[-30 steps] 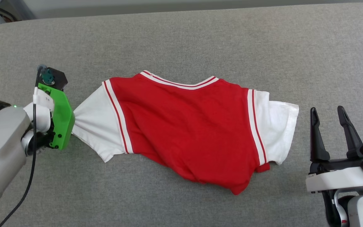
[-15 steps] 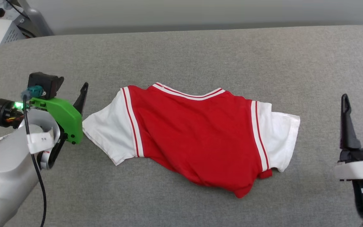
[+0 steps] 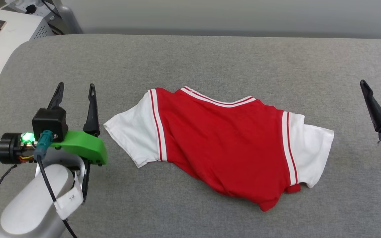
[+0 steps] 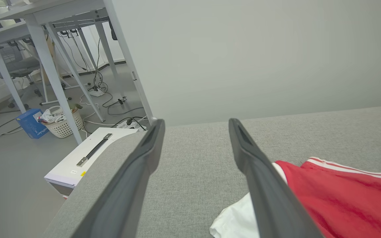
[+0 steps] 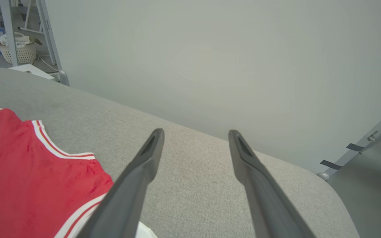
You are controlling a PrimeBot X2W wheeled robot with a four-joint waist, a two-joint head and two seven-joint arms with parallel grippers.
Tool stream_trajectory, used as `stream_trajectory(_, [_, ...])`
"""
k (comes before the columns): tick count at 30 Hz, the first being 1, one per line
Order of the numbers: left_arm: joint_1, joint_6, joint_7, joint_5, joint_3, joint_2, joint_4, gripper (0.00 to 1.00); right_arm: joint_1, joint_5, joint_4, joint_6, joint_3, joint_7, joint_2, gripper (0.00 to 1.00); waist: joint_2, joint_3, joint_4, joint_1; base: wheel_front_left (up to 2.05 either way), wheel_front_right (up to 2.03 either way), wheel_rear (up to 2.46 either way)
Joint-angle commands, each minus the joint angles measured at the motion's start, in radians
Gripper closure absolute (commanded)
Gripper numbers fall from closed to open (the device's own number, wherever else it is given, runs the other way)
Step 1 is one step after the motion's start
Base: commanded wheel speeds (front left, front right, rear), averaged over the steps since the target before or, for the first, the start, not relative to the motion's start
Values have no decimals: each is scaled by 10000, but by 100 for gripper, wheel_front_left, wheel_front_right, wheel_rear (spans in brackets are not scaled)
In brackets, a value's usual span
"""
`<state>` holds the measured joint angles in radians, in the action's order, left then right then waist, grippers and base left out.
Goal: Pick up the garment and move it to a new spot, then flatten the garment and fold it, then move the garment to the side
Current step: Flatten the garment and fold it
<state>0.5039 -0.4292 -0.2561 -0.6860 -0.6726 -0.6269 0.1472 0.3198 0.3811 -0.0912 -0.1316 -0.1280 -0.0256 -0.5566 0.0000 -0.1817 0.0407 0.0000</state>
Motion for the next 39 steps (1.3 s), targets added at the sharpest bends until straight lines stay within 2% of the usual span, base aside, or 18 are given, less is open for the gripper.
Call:
stream_trajectory(1, [-422,-121,-54,391,323,237,-250,0,284,441,-59,9,-360,662,-427,0,0,-102,95,0,0,0,0])
stream_trajectory(7, [-1867,69,-55,1804,1613,1246,-1120,0,820,2632,-179,9,-1920,4218,-2020,0,0,-386,409,0,0,0,0])
stream_trajectory(10, [-2364,334,-56,2299,2125,1726,-1243,0,1017,3548,-192,9,-2567,5772,-2443,0,0,-580,545,0,0,0,0])
stream_trajectory(14, [-2652,817,-56,2818,2664,2346,-1140,0,1391,4074,-299,9,-3191,6772,-2692,0,0,-891,737,0,0,0,0])
stream_trajectory(19, [-2712,1392,-56,3398,3226,2982,-1019,0,2003,3945,-914,9,-3878,6998,-2538,0,0,-1270,997,0,0,0,0])
stream_trajectory(24, [-2626,1887,-56,3954,3754,3478,-937,0,2396,3590,-1962,9,-4742,6719,-2177,0,0,-1582,1204,0,0,0,0])
stream_trajectory(31, [-2654,2423,-56,4502,4387,3916,-721,0,1934,4263,-3085,9,-5670,6248,-1659,0,0,-1610,1212,0,0,0,0])
stream_trajectory(32, [-2675,2490,-56,4580,4488,3948,-700,0,1935,4317,-3108,9,-5789,6057,-1656,60,0,-1569,1168,0,0,0,0])
stream_trajectory(33, [-2693,2547,-56,4653,4598,3971,-677,0,1964,4377,-3103,9,-5850,5799,-1656,100,0,-1522,1108,0,0,0,0])
stream_trajectory(39, [-2567,3011,-57,4841,5177,3906,-481,0,2309,4547,-2897,9,-5491,4002,-1852,100,0,-1102,795,0,0,0,0])
